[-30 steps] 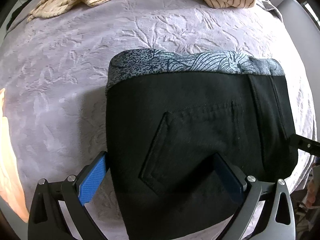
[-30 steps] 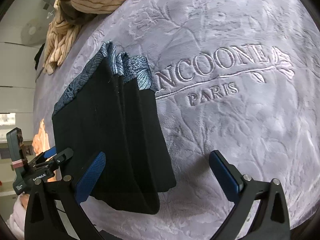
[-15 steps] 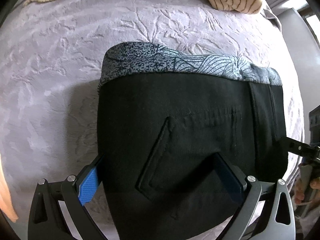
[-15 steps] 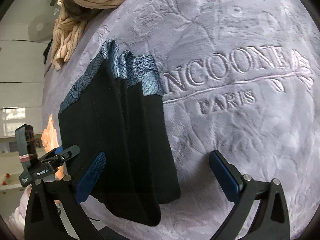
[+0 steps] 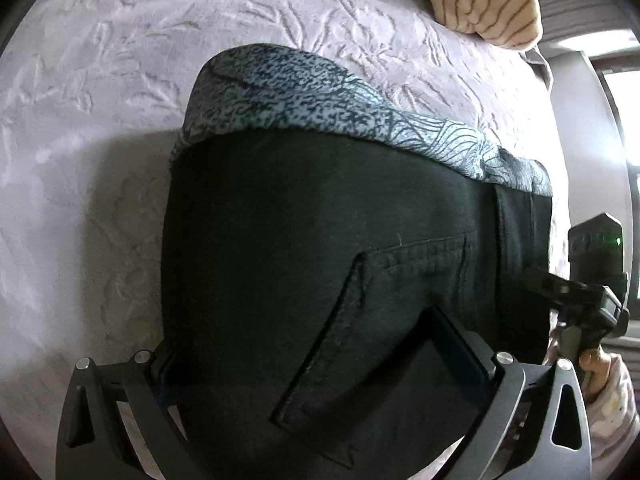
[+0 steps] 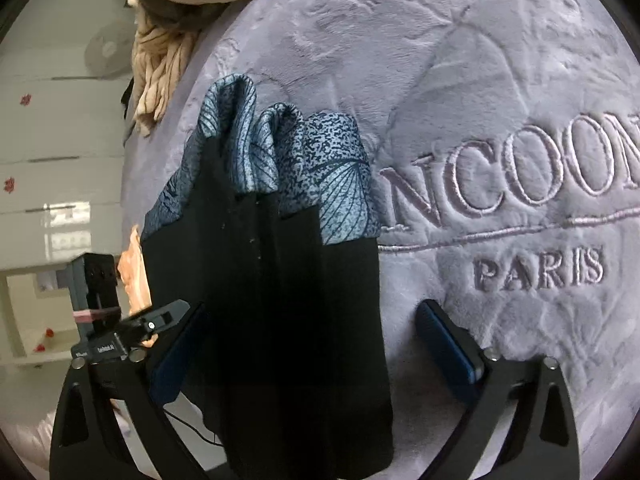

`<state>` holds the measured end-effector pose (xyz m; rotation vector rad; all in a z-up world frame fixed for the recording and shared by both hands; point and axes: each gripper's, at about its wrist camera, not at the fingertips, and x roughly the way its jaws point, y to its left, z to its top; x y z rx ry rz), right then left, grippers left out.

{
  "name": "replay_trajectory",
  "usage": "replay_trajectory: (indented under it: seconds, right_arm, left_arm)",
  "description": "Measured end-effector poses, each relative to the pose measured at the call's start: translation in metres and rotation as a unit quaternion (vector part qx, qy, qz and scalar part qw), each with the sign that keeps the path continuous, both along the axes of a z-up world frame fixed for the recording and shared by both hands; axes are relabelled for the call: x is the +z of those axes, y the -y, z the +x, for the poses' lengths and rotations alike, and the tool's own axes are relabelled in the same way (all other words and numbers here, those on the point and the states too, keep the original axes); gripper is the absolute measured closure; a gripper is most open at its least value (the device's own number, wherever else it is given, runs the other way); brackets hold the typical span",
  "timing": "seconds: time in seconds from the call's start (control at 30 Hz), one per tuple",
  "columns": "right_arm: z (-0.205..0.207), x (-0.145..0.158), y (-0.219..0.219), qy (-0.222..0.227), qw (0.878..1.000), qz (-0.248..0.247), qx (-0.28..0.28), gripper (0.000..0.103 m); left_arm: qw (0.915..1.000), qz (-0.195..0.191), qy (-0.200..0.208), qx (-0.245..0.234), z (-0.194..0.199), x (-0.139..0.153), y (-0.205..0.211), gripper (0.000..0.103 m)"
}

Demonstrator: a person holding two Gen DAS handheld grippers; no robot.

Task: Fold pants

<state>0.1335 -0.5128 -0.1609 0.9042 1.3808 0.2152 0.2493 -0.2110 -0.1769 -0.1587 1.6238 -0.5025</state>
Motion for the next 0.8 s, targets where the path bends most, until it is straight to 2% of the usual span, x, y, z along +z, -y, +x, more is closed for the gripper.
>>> replay_trajectory:
  seconds: [0.03, 0.2, 0.3, 0.6, 0.8]
  right_arm:
    - [-0.002, 0.001, 0.001, 0.005, 1.0, 0.027, -0.008, 0.033]
    - [-0.009, 0.012, 0.001, 0.014, 0.999, 0.045, -0.021, 0.049]
    - [-0.018, 0.025, 0.0, 0.024, 0.997, 0.06, -0.032, 0.052]
    - [-0.047, 0.071, -0.041, 0.051, 0.994, 0.094, -0.028, 0.053]
    - [-0.067, 0.077, -0.103, 0.051, 0.991, 0.121, -0.019, 0.053]
  left_arm:
    - [1.0, -0.002, 0.005, 0.0, -0.002, 0.001, -0.001, 0.006]
    - [0.9992, -0.012, 0.037, -0.004, -0.011, 0.02, -0.008, 0.027]
    - [0.9985, -0.033, 0.043, -0.001, -0.016, 0.034, -0.022, 0.036]
    - [0.997, -0.034, 0.068, -0.018, -0.046, 0.1, -0.073, 0.036]
    - [0.9969, -0.002, 0.073, -0.029, -0.073, 0.126, -0.129, 0.036]
